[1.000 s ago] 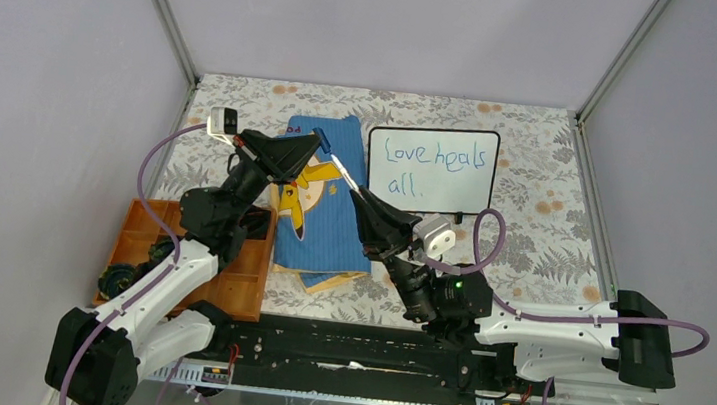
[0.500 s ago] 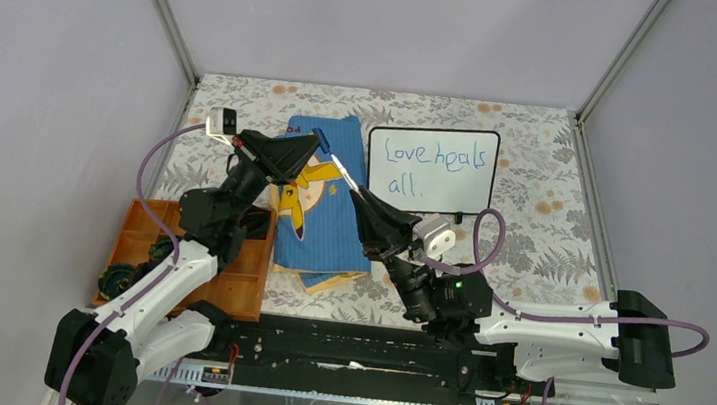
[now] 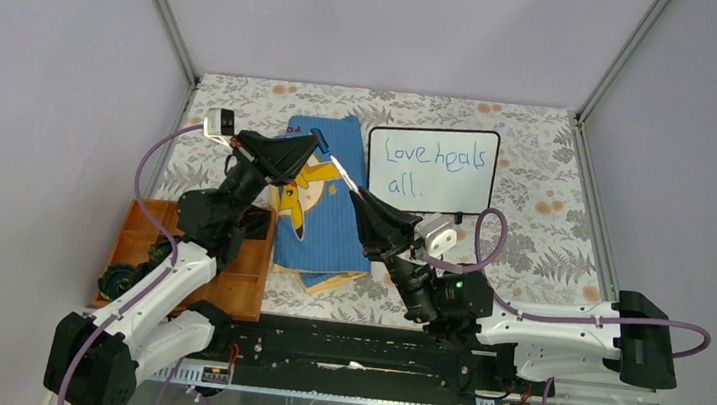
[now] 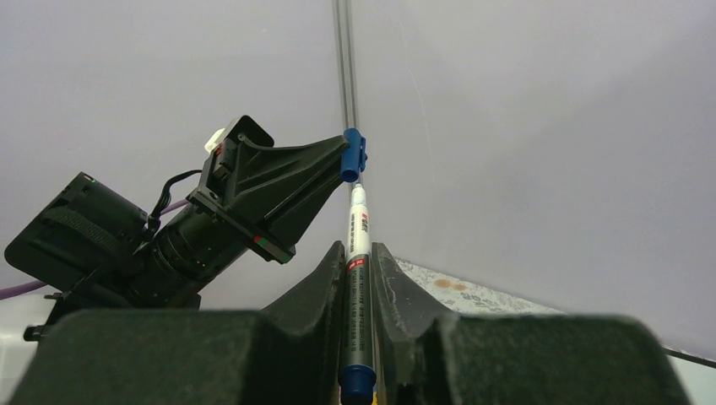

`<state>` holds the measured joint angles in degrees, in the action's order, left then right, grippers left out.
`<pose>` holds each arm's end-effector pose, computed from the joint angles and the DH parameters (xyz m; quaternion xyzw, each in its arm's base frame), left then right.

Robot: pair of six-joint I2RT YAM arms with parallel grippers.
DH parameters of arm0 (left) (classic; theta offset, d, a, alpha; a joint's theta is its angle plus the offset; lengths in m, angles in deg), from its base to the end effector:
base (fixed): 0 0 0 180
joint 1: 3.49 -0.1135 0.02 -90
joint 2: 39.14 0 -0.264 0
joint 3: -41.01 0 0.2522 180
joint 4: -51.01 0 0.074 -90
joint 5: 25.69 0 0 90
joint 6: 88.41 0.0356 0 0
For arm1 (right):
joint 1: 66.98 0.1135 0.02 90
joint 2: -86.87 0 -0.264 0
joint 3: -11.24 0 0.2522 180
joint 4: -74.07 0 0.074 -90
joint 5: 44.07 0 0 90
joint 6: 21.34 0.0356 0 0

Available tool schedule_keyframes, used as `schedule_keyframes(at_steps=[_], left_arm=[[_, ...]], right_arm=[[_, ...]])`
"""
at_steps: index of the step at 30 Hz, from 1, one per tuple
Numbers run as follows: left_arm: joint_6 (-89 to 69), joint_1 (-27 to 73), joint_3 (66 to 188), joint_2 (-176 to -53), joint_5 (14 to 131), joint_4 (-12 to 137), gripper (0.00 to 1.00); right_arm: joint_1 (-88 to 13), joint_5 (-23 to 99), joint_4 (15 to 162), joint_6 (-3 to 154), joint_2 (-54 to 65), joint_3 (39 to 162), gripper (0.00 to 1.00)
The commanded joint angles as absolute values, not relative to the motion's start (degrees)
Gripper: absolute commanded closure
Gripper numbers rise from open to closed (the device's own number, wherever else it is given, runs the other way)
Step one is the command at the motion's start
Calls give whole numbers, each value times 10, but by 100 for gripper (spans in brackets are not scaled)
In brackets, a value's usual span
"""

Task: Write a sentence on the whiteboard
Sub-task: Close the whiteboard marker at the center of the board.

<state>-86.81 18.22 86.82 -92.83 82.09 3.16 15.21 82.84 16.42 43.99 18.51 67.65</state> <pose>0.1782 -0.0827 0.3610 -0.1127 0.4260 -0.7713 0.4593 0.0539 0.2358 0.3800 -0.1125 0.4486 0.3181 0.8276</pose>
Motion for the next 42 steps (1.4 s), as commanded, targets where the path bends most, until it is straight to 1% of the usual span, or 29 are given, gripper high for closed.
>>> schedule_keyframes(at_steps=[1,36,42], left_arm=[[-854,185,869,-921,818,31,100],[-840,201,873,-911,838,31,100],[-839,208,875,-912,837,32,100]], right_arm=[[155,823,145,451,198,684,100],[155,833,123,436,178,704,100],[156,838,95,410,163,710,100]])
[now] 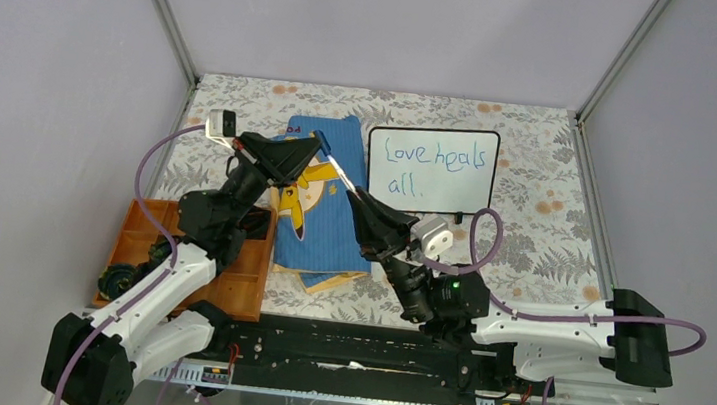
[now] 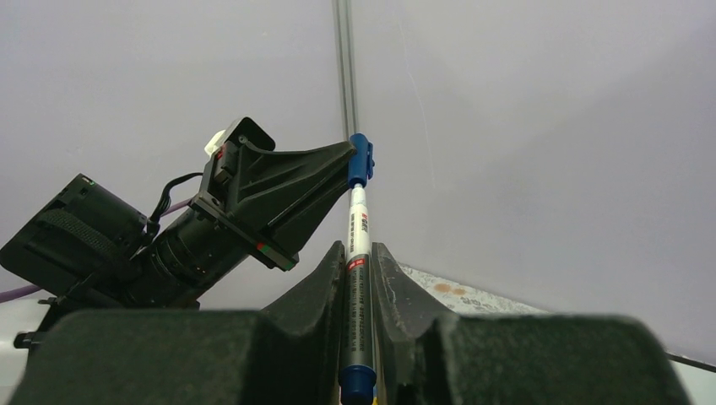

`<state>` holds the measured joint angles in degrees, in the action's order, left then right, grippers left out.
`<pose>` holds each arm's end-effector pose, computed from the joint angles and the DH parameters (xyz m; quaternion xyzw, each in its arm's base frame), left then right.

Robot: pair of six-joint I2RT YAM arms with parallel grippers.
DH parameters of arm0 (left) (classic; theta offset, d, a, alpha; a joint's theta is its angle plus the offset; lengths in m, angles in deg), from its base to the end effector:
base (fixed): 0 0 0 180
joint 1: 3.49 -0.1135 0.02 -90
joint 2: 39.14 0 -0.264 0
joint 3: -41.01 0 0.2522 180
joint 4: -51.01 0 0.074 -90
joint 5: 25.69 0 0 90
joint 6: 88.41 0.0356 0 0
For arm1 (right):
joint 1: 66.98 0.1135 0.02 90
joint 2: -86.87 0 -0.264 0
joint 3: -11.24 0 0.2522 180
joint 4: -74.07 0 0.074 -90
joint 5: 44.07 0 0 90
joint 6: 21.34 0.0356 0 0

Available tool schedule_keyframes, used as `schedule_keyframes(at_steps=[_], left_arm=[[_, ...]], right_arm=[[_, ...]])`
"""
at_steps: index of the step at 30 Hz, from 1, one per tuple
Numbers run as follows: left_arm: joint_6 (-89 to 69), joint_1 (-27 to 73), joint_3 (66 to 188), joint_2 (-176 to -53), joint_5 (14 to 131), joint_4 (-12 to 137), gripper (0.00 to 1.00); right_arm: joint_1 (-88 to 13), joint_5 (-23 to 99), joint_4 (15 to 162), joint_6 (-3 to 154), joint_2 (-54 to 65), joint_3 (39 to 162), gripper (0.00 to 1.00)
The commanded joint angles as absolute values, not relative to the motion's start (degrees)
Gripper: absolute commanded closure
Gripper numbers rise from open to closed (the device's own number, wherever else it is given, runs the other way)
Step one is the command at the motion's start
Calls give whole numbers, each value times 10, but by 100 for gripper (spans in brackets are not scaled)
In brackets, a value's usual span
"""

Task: Write a sentence on the whiteboard
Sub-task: Close the whiteboard marker at the center of the board.

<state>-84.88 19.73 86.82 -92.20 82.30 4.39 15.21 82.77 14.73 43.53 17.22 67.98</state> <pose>0.1748 -0.0869 0.3611 -0.1011 0.4337 -0.7685 0.4594 0.0544 0.2395 0.3789 -0.1098 0.4450 0.3178 0.8300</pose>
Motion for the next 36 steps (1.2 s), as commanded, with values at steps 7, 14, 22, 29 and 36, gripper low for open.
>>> schedule_keyframes(at_steps=[7,14,22,29,36], left_arm=[[-838,211,877,-908,837,35,100],[-836,214,883,-910,837,37,100],[-846,225,917,-940,841,25,100],[-843,239,953,-967,848,20,100],[-840,251,982,-991,862,23,100]], right_arm=[[156,836,70,387,150,721,100],[155,833,53,355,135,728,100],[155,803,-34,228,84,738,100],[156,777,-88,149,45,752,100],[155,756,-100,106,26,767,100]])
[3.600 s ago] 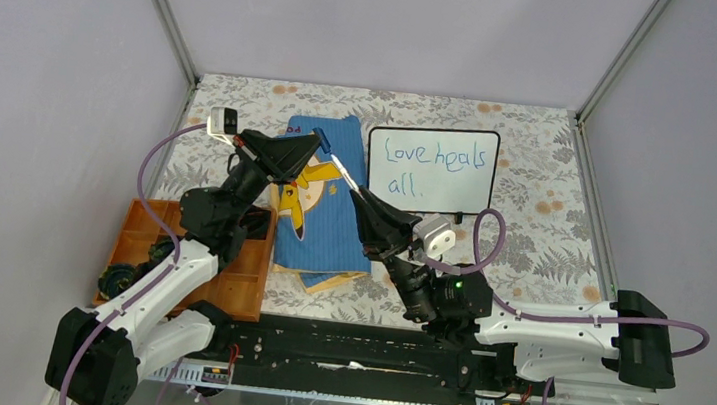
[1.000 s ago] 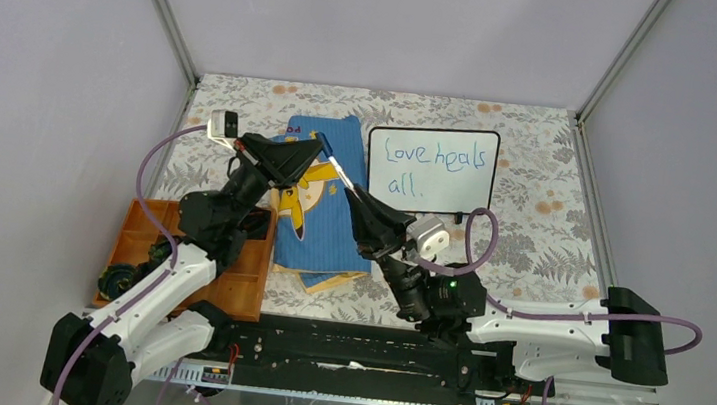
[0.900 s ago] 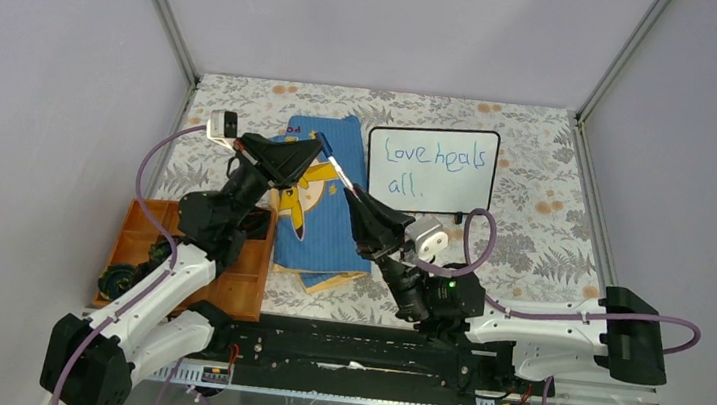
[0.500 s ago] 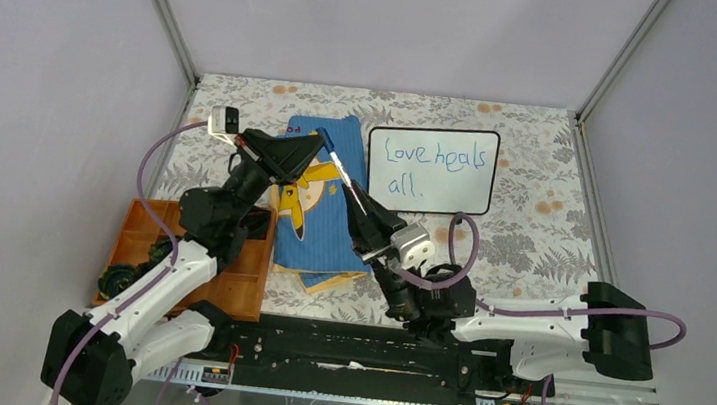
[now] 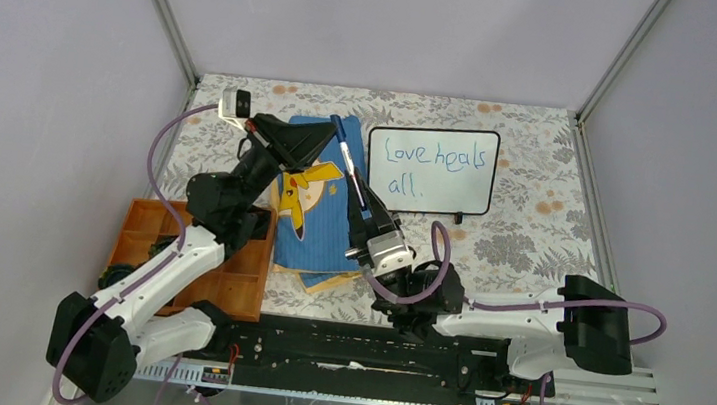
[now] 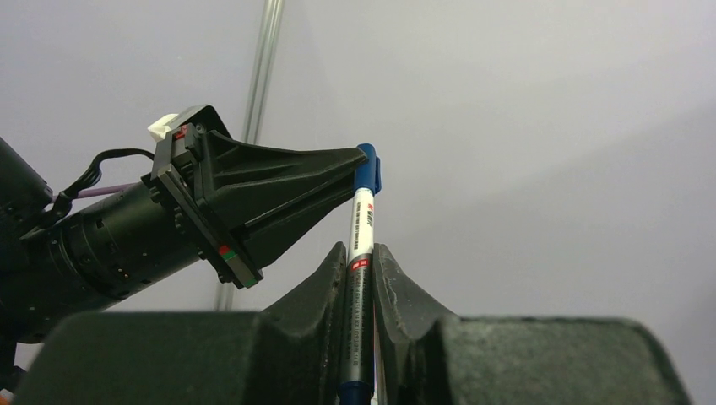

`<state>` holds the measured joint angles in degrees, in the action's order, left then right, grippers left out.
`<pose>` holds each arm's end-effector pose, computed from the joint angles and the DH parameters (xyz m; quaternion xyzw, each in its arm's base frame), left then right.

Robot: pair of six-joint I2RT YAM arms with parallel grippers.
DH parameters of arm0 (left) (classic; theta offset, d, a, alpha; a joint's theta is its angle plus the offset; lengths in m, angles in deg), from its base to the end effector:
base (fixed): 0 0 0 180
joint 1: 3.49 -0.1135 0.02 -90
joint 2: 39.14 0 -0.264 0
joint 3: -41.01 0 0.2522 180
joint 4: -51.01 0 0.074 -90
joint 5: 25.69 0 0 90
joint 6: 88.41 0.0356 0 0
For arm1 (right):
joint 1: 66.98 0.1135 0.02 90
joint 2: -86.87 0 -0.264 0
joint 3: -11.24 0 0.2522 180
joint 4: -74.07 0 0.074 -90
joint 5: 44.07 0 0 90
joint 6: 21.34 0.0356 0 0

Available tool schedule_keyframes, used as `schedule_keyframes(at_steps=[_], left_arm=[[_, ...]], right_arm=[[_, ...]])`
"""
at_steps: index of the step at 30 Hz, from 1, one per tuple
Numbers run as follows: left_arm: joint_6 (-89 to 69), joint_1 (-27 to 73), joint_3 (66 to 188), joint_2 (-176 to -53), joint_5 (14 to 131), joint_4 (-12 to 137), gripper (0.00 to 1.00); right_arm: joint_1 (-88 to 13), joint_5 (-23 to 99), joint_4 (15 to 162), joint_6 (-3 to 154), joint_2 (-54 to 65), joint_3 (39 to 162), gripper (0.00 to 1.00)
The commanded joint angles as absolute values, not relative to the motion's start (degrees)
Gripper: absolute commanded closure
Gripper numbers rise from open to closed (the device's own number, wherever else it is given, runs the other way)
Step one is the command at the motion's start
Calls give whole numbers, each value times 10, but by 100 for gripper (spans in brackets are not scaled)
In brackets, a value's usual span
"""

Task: Write a sentence on the whiteboard
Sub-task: Close the whiteboard marker at the center of the board.

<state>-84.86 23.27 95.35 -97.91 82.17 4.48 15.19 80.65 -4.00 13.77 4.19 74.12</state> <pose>0.1867 -0.1064 0.3921 -0.0765 0.4184 -0.7884 0.4443 0.0580 0.2726 0.3777 -0.1378 0.3626 0.1372 0.9114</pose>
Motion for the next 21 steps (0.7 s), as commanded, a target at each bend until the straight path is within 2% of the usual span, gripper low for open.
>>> schedule_keyframes(at_steps=[1,21], left_arm=[[-839,252,986,-993,865,25,100],[-824,271,1012,-1011,884,18,100]], right_arm=[[155,755,-100,105,26,769,100],[127,758,-81,181,29,801,100]])
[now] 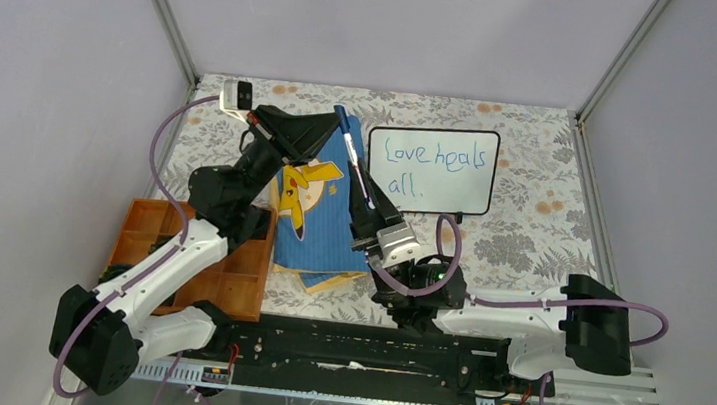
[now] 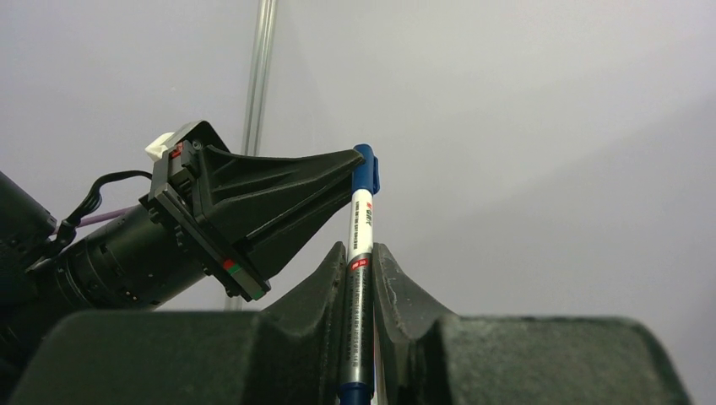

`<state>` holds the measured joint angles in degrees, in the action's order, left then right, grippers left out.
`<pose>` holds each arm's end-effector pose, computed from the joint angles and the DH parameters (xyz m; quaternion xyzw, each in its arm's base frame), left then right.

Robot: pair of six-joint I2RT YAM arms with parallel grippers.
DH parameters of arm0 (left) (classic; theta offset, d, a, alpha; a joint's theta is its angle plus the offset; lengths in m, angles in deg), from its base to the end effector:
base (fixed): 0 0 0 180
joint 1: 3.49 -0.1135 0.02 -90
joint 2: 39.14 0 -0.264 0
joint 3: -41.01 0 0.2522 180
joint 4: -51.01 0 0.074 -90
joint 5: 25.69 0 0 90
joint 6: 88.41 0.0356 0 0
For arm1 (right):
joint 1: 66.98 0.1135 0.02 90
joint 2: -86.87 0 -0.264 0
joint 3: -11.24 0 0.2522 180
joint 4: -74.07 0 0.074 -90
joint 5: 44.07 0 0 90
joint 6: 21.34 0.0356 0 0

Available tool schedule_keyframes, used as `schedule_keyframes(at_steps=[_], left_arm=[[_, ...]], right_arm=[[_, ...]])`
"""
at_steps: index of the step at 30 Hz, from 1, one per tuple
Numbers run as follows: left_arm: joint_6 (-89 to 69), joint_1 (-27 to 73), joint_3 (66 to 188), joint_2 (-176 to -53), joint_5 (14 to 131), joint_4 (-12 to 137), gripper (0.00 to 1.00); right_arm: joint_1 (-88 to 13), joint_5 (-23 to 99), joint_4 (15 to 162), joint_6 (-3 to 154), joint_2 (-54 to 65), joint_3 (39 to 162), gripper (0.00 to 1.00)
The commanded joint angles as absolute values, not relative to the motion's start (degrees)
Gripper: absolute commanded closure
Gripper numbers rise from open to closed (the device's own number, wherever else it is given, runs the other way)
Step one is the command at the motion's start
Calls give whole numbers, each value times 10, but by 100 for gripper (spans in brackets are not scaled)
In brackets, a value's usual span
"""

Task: Write a sentence on the whiteboard
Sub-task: Close the whiteboard marker at the center of the board.

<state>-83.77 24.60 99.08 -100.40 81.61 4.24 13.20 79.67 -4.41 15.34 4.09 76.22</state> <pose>0.1918 -0.1144 0.4054 -0.0654 0.4082 -0.7922 0.4490 0.0668 0.2702 0.3886 -0.1117 0.3536 0.1436 0.9176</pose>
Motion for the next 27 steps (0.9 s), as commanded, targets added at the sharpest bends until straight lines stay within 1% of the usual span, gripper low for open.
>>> schedule_keyframes(at_steps=[1,10,16,17,18,19,22,27], left_arm=[[-825,272,1013,-1011,884,16,100],[-816,280,1013,-1011,894,9,100],[-810,280,997,-996,867,25,100],[-807,280,995,-993,862,31,98],[-804,280,995,-990,859,38,91],[-802,280,995,-987,856,43,88],[-798,279,998,-985,851,50,84],[-800,280,1001,-988,849,49,83]], right_arm=[[127,758,-81,181,29,802,100],[115,765,-78,192,39,803,100],[115,758,-81,195,47,786,100],[115,758,-81,195,49,782,100],[115,758,-80,195,51,779,100],[115,759,-81,193,53,776,100],[115,761,-83,188,59,769,100],[115,763,-83,188,65,763,100]])
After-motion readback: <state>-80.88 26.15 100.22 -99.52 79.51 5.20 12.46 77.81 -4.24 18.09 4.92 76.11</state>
